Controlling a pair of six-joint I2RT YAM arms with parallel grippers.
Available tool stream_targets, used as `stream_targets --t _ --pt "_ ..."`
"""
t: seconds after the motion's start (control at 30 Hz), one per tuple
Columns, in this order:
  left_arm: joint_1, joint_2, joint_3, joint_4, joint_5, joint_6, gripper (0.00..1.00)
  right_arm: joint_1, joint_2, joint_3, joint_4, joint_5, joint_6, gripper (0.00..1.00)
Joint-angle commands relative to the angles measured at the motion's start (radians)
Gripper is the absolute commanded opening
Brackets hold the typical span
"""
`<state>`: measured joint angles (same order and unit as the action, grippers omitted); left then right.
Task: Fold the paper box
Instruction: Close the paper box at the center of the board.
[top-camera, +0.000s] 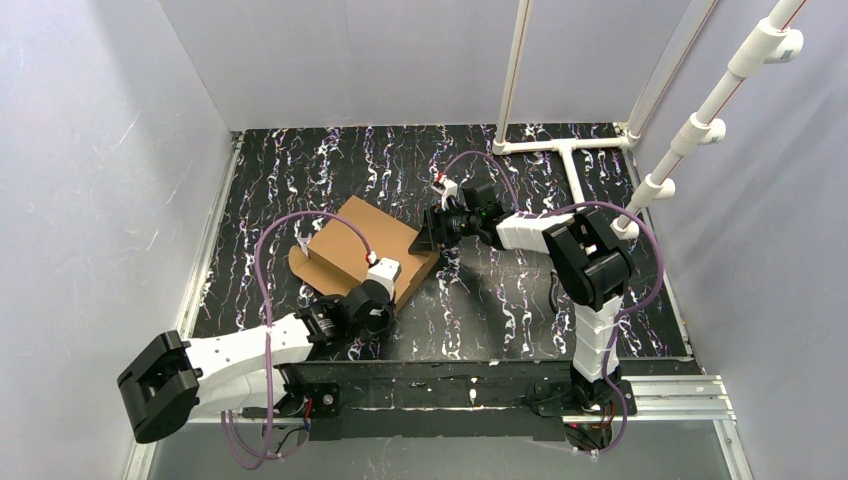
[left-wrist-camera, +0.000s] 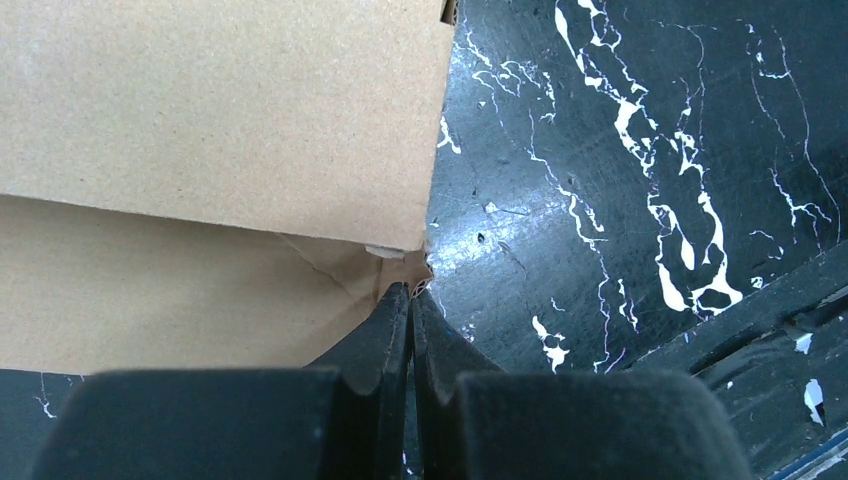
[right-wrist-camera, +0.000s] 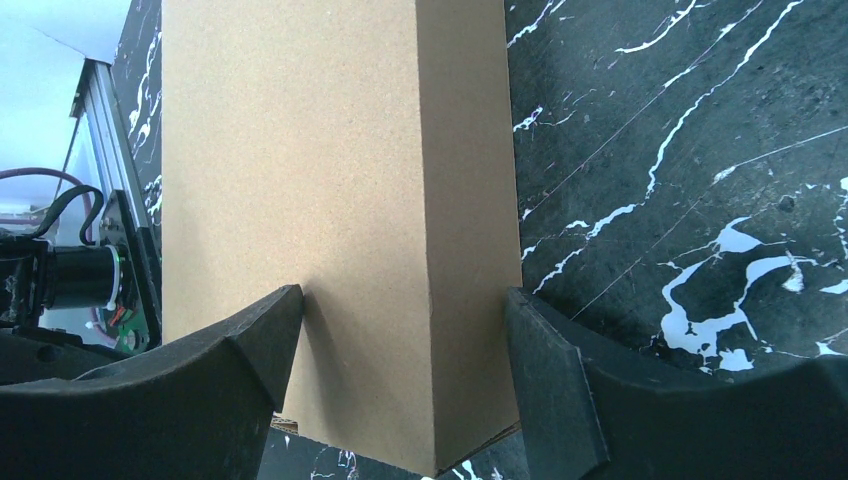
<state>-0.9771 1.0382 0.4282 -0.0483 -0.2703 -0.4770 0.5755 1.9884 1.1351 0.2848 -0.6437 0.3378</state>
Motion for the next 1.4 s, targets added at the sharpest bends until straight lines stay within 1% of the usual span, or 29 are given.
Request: stream_targets --t 0.0,0.23,0.47,0.67,1.07,1.23,1.37 --pt "0.008 0.011 0.017 -0.107 -0.055 -0.016 0.00 0.004 0.017 -0.029 -0.119 0.023 -0.020 0.79" --pt "0.017 -0.020 0.001 -0.135 -0.055 -0.049 0.00 0.004 0.016 -0.029 -0.119 0.024 -0.020 0.79" --pt "0.034 0.023 0.018 -0.120 -0.009 -0.038 0.00 0.004 0.016 -0.029 -0.119 0.024 -0.020 0.79" --pt "0.038 0.056 0.031 -0.112 -0.001 -0.029 0.00 0.004 0.018 -0.029 -0.118 0.023 -0.019 0.79" --pt "0.049 0.079 0.076 -0.236 -0.053 -0.056 0.00 0.004 0.017 -0.031 -0.115 0.019 -0.016 0.80" --pt "0.068 0.108 0.098 -0.255 -0.022 -0.059 0.00 0.004 0.015 -0.031 -0.114 0.021 -0.015 0.79" --pt "0.070 0.126 0.102 -0.240 -0.002 -0.051 0.00 0.003 0.016 -0.031 -0.113 0.018 -0.014 0.79"
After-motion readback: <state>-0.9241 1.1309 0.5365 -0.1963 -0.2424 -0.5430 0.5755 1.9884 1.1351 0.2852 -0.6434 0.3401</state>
